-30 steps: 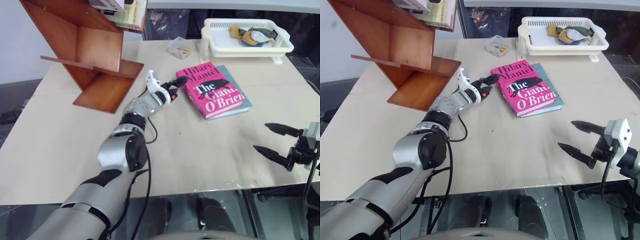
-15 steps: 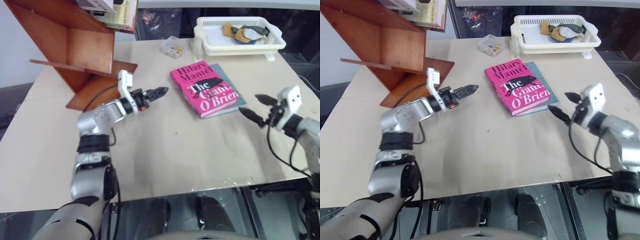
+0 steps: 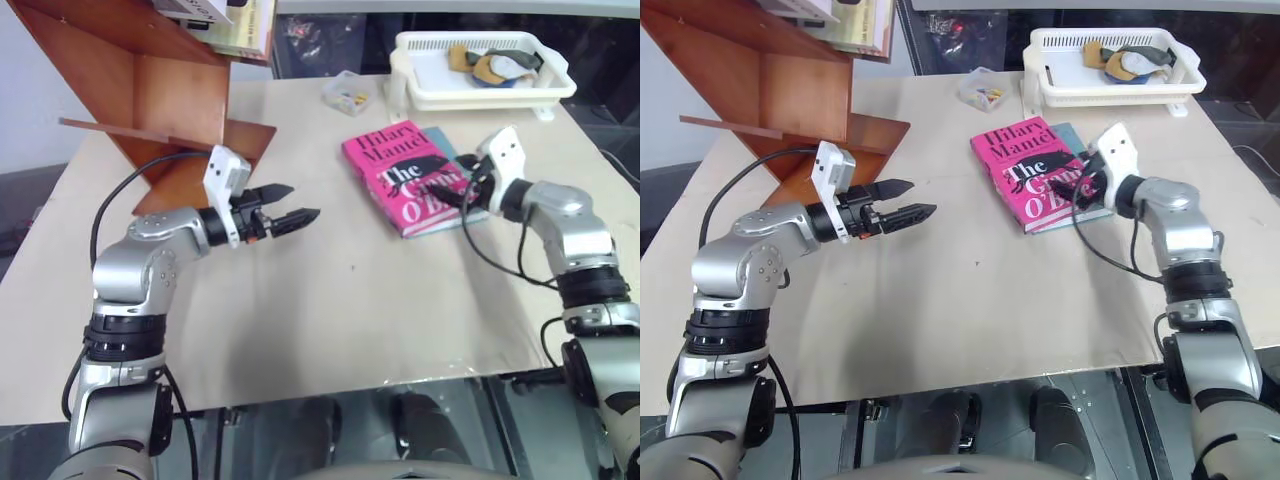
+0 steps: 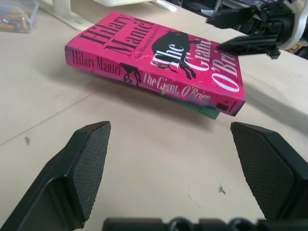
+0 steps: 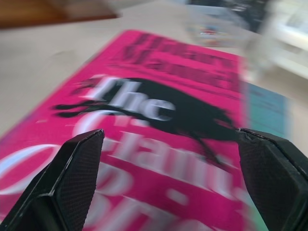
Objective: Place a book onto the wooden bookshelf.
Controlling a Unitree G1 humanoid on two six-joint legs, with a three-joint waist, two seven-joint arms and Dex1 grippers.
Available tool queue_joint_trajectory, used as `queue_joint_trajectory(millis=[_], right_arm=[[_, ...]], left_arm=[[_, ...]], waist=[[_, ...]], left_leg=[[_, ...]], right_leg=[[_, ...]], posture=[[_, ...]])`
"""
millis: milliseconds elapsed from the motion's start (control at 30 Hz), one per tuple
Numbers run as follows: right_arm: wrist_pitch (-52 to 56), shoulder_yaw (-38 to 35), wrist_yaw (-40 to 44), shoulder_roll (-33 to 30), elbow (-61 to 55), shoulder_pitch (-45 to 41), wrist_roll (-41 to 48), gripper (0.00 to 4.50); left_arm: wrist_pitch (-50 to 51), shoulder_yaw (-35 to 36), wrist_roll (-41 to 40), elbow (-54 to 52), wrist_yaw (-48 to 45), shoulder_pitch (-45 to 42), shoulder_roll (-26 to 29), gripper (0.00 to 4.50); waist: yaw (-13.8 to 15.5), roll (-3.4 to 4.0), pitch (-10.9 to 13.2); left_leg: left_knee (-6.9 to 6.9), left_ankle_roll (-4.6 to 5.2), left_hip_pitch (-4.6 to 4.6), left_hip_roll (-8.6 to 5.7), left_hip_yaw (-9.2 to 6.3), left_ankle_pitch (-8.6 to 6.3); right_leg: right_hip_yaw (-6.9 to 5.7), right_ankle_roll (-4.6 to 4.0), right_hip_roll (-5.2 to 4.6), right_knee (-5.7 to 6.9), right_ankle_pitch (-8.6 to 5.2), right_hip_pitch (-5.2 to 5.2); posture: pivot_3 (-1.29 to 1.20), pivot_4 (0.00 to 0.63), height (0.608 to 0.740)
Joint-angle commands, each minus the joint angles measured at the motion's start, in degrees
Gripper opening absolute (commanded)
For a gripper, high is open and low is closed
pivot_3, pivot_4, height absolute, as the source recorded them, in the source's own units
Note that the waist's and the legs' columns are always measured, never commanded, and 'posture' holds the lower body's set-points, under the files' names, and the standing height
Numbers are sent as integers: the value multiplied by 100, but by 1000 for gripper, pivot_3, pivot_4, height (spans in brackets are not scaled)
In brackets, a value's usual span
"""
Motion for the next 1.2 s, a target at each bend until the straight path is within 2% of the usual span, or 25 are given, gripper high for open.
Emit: queue_joint_trajectory(millis=[33,300,467,567,900,1200], right_arm=[[26,203,15,180,-627,130,-95,4500],[-98,804,-127,251,-1409,461,-750,4500],[115,804,-112,253,-1784,555,-796,4500],[222,767,-213,195,-1628,549,-921,4500],[1268,65,-627,245,-814,332,-594,4500],[2084,-1061,-1217,355,-120,-144,149,4500]], left_arm=[[-63,152,-152,-351,40,71,43,4409],[-184,93,-177,-388,-64,35,141,4409],[-275,24,-137,-304,-116,-37,198,4409],[-309,21,-137,-277,-126,-62,194,4409],[-336,65,-218,-356,-231,51,229,4409],[-364,63,-209,-365,-214,123,207,4409]], waist=[[7,0,0],[7,0,0],[6,0,0],[7,-1,-1],[22,-2,-1],[14,-2,-1]], left_leg=[[0,0,-1,-1,1,0],[1,0,-1,-4,0,0],[1,-1,-1,-3,1,1],[1,-1,-1,-3,2,1],[2,-1,4,-4,-1,1],[3,-1,9,-4,-2,1]], right_leg=[[0,0,-1,0,0,0],[-1,0,-1,2,0,-2],[0,0,2,4,0,-4],[0,0,1,5,0,-4],[-4,0,1,5,0,3],[-4,0,0,6,0,8]], posture=[[0,150,740],[0,150,740],[0,150,740],[0,150,740],[0,150,740],[0,150,740]])
